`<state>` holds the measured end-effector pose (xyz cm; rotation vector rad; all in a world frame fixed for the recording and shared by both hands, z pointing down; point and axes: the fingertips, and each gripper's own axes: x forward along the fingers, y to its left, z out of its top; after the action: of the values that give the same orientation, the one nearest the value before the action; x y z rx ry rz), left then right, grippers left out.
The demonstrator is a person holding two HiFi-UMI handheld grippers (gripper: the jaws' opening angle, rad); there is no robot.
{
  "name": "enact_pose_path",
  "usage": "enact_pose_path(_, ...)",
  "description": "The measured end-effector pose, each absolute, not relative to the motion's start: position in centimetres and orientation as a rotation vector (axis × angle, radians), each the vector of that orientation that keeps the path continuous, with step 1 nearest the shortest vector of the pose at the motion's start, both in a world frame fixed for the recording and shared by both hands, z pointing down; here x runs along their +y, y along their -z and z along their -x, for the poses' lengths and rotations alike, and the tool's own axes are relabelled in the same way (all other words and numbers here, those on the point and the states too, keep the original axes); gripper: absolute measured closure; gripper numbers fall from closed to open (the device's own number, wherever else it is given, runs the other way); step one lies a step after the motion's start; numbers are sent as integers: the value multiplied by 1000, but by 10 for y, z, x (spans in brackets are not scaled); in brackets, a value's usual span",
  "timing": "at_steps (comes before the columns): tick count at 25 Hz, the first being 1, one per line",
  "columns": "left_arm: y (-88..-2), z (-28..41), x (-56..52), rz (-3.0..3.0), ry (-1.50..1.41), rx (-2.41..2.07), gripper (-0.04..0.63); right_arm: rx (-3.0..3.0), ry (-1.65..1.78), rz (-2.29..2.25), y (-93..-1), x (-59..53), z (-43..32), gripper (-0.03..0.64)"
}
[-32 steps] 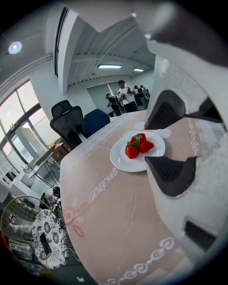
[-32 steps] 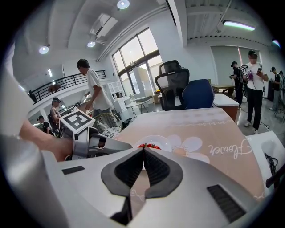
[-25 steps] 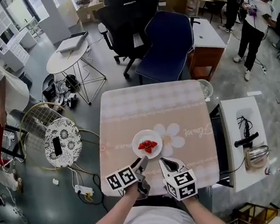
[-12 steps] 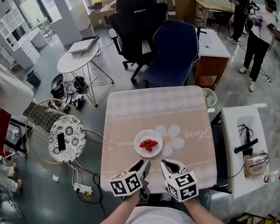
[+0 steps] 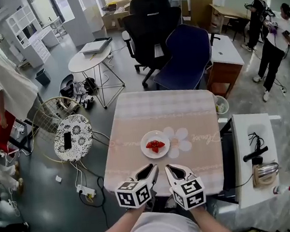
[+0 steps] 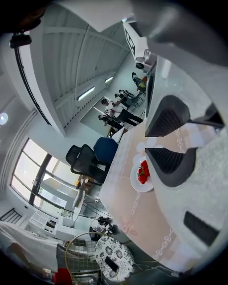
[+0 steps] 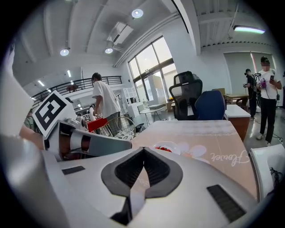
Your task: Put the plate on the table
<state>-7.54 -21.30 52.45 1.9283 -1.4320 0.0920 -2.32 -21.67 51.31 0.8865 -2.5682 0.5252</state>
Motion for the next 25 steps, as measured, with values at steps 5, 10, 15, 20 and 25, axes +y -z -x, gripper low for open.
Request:
enact_pose_path(5,-511,71,-201,-2010,-135,-1482,549,-2613,-489,-862,-504,-206,25,614)
enact_pose_path(10,-505,65,-199,-2072,-182,-1511,584,-2645,-448,-841,-498,-203,31,614)
enact_pose_path(15,-502,62,-196,-2094,-193,-1523,589,-2653,-434,-842,-496,-202,29,614)
enact_pose_path(20,-501,62,-196,-2091,-198,-1519,589,-2651,-446,-846,-495,-202,28,614)
enact_pose_path(25,-501,60,-196,-2090,-209,-1513,589,-2646,-446,-854,-493,-201,26,614)
